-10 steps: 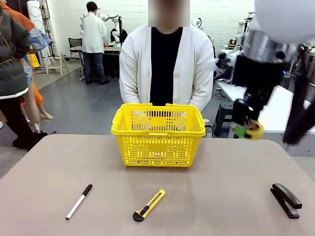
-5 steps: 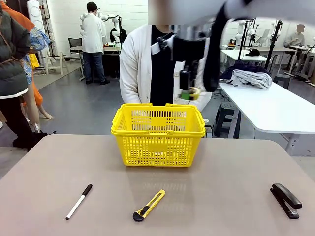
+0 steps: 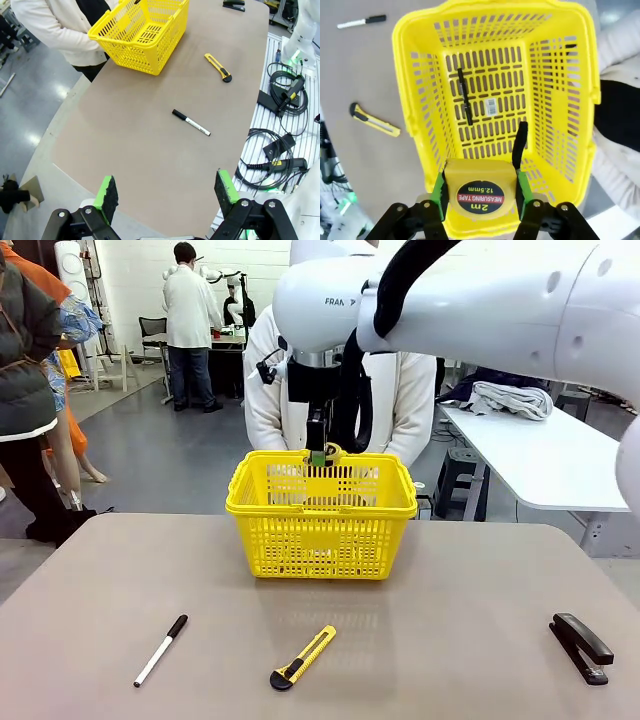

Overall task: Place the items the person wants into the basket.
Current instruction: Pick up the item the person points to and place it in the Market Basket.

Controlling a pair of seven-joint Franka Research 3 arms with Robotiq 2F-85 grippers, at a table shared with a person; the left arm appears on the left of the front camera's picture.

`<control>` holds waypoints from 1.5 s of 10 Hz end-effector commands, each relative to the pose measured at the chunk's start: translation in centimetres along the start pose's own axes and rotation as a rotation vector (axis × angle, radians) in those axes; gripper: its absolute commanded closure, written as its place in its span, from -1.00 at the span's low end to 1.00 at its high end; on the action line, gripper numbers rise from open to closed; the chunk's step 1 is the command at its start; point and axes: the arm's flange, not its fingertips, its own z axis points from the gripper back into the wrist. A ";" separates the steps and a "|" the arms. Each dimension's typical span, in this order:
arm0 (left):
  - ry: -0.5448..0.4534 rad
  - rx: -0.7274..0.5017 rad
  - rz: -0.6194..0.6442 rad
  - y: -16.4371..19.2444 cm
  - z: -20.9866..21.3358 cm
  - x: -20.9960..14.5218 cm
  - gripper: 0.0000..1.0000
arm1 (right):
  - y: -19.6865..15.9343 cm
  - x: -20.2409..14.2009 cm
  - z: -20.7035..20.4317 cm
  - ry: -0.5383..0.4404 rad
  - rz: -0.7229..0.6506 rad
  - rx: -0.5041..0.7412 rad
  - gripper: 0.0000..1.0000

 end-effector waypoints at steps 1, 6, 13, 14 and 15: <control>0.011 0.008 0.013 0.0 -0.1 0.1 -1.00 | -1.8 0.6 0.8 0.034 -0.036 0.003 -0.29; 0.011 0.008 0.013 0.0 -0.1 0.1 -1.00 | 0.0 0.0 0.0 0.000 0.000 0.000 -0.29; 0.011 0.008 0.013 0.0 -0.1 0.1 -1.00 | -3.6 -1.9 -9.2 -0.096 0.171 0.149 -0.29; 0.011 0.008 0.013 0.0 -0.1 0.1 -1.00 | -4.1 -1.9 -10.9 -0.101 0.176 0.164 -0.29; 0.011 0.008 0.013 0.0 -0.1 0.1 -1.00 | -4.5 -1.9 -12.5 -0.098 0.165 0.194 -0.29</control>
